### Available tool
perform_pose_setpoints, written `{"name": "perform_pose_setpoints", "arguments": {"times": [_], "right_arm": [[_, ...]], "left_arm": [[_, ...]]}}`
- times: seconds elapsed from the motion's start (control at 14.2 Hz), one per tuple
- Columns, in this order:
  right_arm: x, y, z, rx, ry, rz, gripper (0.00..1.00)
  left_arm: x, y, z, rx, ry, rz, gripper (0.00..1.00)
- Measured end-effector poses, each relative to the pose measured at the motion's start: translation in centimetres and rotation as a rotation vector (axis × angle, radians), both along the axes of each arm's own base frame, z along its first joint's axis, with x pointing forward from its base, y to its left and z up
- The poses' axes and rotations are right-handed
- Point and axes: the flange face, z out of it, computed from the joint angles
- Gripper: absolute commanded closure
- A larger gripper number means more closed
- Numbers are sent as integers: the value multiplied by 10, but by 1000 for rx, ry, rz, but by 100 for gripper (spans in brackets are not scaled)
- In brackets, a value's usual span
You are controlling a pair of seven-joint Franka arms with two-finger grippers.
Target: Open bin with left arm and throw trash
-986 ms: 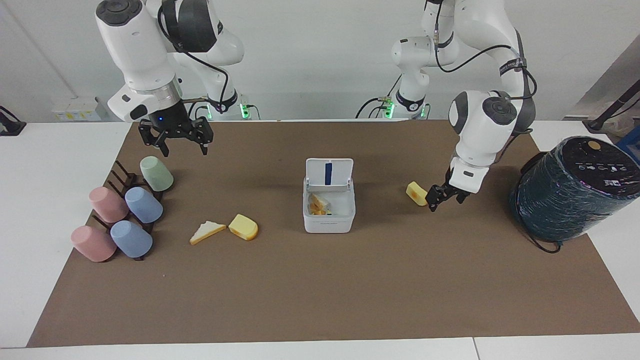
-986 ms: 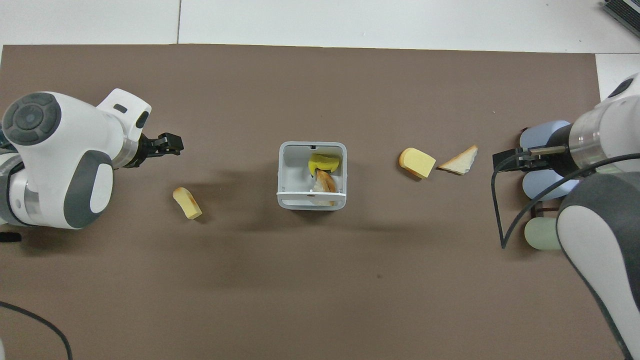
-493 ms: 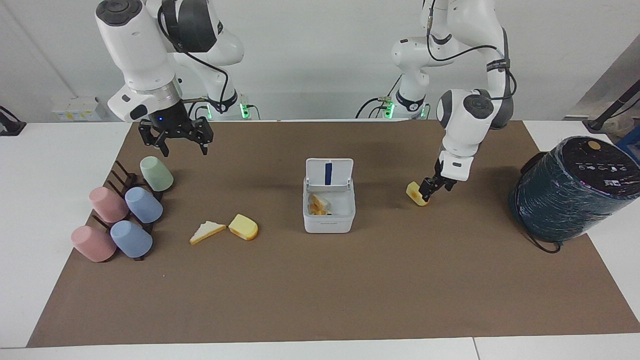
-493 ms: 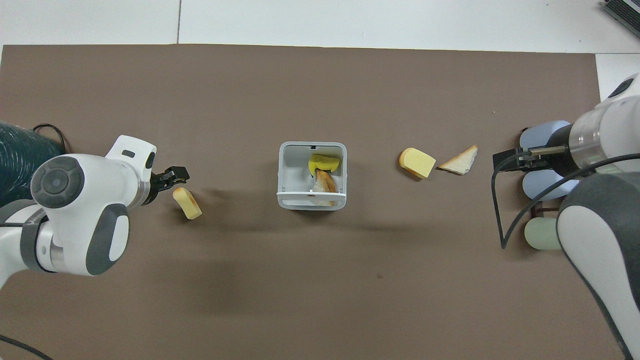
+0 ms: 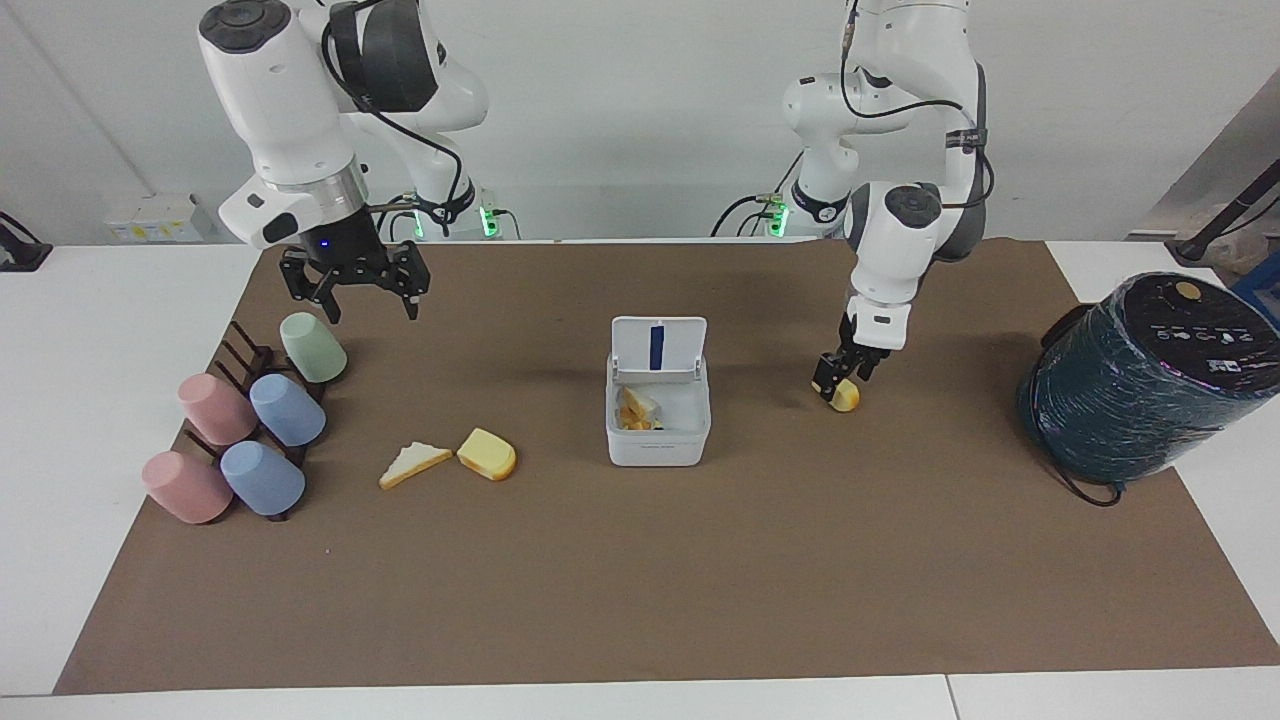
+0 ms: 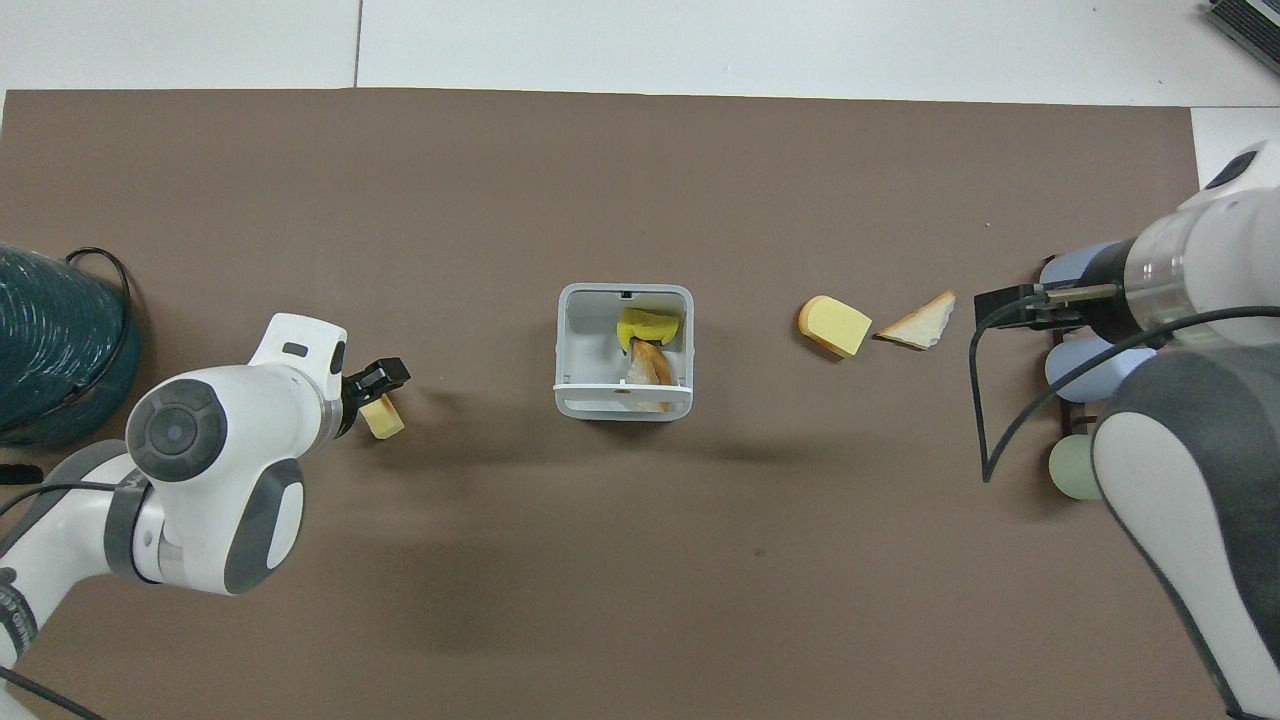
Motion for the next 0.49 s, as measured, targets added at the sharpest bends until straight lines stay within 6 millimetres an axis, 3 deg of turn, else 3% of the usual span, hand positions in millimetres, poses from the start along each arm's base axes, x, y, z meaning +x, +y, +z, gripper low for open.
{"name": "perform_pose_setpoints", "arguments": {"times": [0.21,0.35,0.49], "right_arm": [[22,31,-53,15,-22,-23,0],[37,50,-94,21,-26,-23,0],[45,57,-125,28,-45,-22,0]], "left_arm": [[-6,-16,-4,-12,-7,3,35],[-5,-13,-5,-12,-9,9,39],[-4,-9,-5,-11,-9,15,44]]}}
